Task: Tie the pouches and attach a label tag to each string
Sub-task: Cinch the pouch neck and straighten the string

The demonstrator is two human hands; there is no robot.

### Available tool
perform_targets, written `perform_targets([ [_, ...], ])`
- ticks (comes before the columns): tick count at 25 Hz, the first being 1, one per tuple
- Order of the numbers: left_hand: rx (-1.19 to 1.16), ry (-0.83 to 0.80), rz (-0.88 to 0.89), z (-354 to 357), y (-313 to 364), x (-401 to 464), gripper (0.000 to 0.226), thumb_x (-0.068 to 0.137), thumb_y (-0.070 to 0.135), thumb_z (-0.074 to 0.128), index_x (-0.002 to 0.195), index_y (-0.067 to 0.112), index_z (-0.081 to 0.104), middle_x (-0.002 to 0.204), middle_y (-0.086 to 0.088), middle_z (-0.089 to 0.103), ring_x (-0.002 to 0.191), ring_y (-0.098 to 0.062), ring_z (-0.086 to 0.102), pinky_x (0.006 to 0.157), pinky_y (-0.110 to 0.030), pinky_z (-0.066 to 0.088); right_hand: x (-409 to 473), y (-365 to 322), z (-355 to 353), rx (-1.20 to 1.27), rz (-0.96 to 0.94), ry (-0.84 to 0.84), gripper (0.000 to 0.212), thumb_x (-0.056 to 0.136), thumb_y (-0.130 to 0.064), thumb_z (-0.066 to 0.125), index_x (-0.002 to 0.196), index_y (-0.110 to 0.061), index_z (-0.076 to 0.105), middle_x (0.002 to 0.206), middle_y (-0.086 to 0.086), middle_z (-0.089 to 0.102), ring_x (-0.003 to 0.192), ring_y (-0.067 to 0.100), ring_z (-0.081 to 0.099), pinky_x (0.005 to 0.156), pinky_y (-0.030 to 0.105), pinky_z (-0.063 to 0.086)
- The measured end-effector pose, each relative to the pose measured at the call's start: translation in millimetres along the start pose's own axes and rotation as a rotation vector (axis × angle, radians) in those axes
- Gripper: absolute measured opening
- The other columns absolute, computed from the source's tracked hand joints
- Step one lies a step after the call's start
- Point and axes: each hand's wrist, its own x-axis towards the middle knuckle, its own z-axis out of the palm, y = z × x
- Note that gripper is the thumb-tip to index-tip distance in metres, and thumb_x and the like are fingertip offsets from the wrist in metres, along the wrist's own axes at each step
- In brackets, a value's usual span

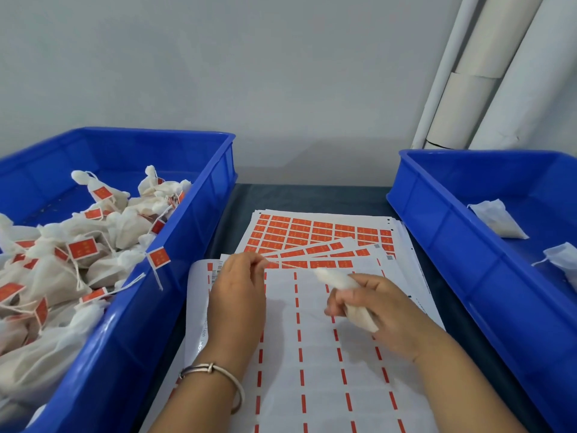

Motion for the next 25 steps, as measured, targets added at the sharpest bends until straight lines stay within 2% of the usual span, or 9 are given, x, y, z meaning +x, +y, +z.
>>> perform_targets([
  [4,0.261,-0.334,0.071,7.2,-0.3,-2.1,0.009,0.087,0.044,0.058,0.088,0.036,0.058,0.082,0.018,0.055,0.065,0.001,0.049,0.060,-0.009,0.037,5.7,2.5,-2.1,0.455,-0.055,0.164,0.025,0.092,-0.024,0.054,0.079,-0.020,0.075,0.091,0.002,0.071,0.090,0.021,0.066,0.083,0.029,0.054],
  [6,0.336,-0.508,0.154,10.0,5.5,-5.9,0.016,0.088,0.044,0.057,0.097,0.033,0.064,0.091,0.013,0.062,0.070,-0.001,0.051,0.070,-0.012,0.044,9.9,6.6,0.0,0.399,-0.016,0.290,0.019,0.090,-0.030,0.058,0.083,-0.029,0.076,0.096,-0.008,0.072,0.093,0.019,0.065,0.088,0.035,0.052],
  [9,0.308,-0.630,0.334,9.1,12.2,-13.8,0.017,0.091,0.039,0.054,0.104,0.033,0.064,0.101,0.015,0.061,0.076,0.001,0.051,0.071,-0.005,0.041,11.5,11.1,3.9,0.128,-0.029,0.399,0.018,0.085,-0.043,0.062,0.090,-0.031,0.075,0.086,-0.035,0.065,0.089,0.007,0.062,0.074,0.020,0.048],
  [12,0.194,-0.654,0.444,3.4,17.5,-18.8,0.007,0.092,0.037,0.052,0.090,0.043,0.053,0.093,0.026,0.051,0.078,0.009,0.048,0.067,0.002,0.038,9.8,8.0,7.1,-0.151,-0.117,0.356,0.011,0.088,-0.040,0.059,0.085,-0.041,0.069,0.077,-0.047,0.057,0.085,-0.015,0.056,0.054,0.002,0.041],
  [14,0.136,-0.615,0.490,1.9,19.2,-21.0,0.019,0.092,0.037,0.052,0.079,0.047,0.042,0.086,0.032,0.045,0.089,0.018,0.043,0.073,0.006,0.033,8.6,7.3,9.0,-0.238,-0.160,0.280,0.015,0.090,-0.036,0.058,0.083,-0.047,0.064,0.081,-0.047,0.055,0.085,-0.022,0.052,0.057,-0.001,0.039],
  [18,0.082,-0.481,0.544,2.1,19.3,-21.1,0.024,0.092,0.034,0.051,0.082,0.050,0.038,0.099,0.043,0.032,0.103,0.025,0.028,0.083,0.008,0.023,8.9,11.9,13.5,-0.414,-0.149,0.153,0.024,0.091,-0.030,0.059,0.068,-0.029,0.056,0.075,-0.011,0.062,0.072,0.009,0.059,0.067,0.017,0.051],
  [21,-0.057,-0.440,0.468,3.2,18.1,-18.4,0.025,0.093,0.026,0.051,0.082,0.047,0.044,0.101,0.039,0.040,0.101,0.024,0.036,0.080,0.006,0.029,7.1,12.8,20.7,-0.429,-0.173,0.046,0.013,0.089,-0.030,0.062,0.076,-0.032,0.063,0.078,-0.011,0.064,0.076,0.009,0.061,0.067,0.016,0.051],
  [23,-0.171,-0.473,0.355,3.6,18.0,-18.6,0.022,0.095,0.025,0.049,0.081,0.042,0.047,0.094,0.028,0.052,0.092,0.010,0.052,0.072,0.001,0.038,6.1,12.7,22.5,-0.397,-0.195,0.011,0.002,0.087,-0.033,0.065,0.086,-0.032,0.066,0.084,-0.015,0.065,0.082,0.004,0.061,0.067,0.013,0.050],
  [25,-0.203,-0.486,0.275,4.8,17.5,-20.3,0.020,0.096,0.025,0.047,0.081,0.037,0.048,0.088,0.019,0.055,0.083,0.000,0.055,0.066,-0.002,0.041,4.8,11.6,22.7,-0.376,-0.189,-0.005,0.001,0.086,-0.033,0.065,0.087,-0.034,0.065,0.087,-0.017,0.064,0.084,0.003,0.060,0.067,0.011,0.049],
])
